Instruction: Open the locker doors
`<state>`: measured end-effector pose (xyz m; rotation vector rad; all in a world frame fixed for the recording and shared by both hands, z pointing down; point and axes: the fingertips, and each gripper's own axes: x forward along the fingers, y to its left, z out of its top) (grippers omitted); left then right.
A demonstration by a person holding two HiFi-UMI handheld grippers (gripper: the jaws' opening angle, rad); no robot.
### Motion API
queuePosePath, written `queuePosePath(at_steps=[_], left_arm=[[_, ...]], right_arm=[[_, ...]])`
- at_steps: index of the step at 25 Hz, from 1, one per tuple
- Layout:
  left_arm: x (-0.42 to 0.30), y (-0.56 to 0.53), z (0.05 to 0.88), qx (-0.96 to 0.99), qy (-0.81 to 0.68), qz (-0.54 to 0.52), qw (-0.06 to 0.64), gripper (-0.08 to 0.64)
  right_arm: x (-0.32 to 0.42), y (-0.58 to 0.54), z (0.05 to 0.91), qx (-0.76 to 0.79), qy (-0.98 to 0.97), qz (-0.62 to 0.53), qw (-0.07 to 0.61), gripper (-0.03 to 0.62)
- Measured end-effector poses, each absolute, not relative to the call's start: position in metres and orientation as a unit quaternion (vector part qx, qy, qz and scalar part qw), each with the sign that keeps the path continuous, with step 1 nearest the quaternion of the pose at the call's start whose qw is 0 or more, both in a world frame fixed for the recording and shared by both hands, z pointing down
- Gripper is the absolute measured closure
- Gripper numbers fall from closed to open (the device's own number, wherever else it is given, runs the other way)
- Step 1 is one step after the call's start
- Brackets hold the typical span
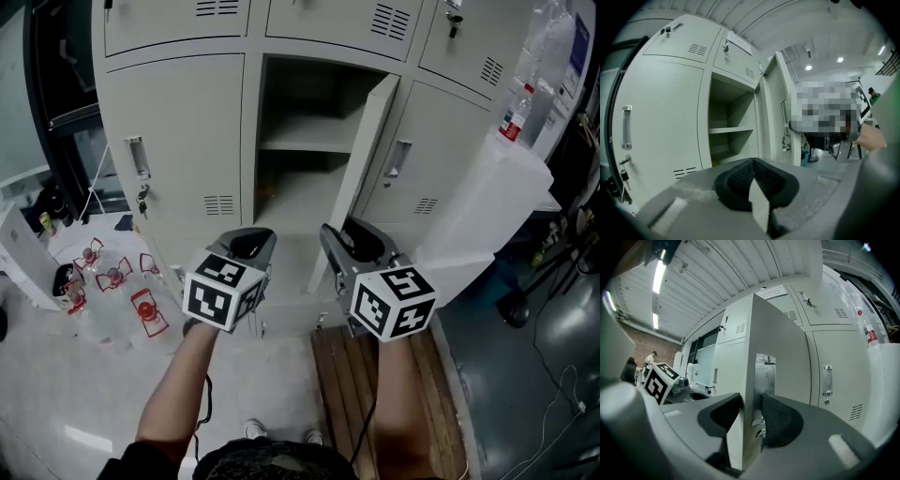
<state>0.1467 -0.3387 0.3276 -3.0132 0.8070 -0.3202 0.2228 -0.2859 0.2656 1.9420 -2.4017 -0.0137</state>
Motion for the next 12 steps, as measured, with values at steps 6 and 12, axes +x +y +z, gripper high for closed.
queuePosePath(at_steps=[6,12], left_arm=[[0.177,-0.32,0.325,-0.961,0.257,-0.1,0.003,0.561],[0.196,-0.305,0.325,-0.959,0.266,-0.101,0.0,0.561]], right_arm=[[0.244,-0.267,0.265,0.614,-0.789,0.0,0.021,0.446],[0.261,-0.253,0.267,0.594,-0.804,0.002,0.024,0.446]])
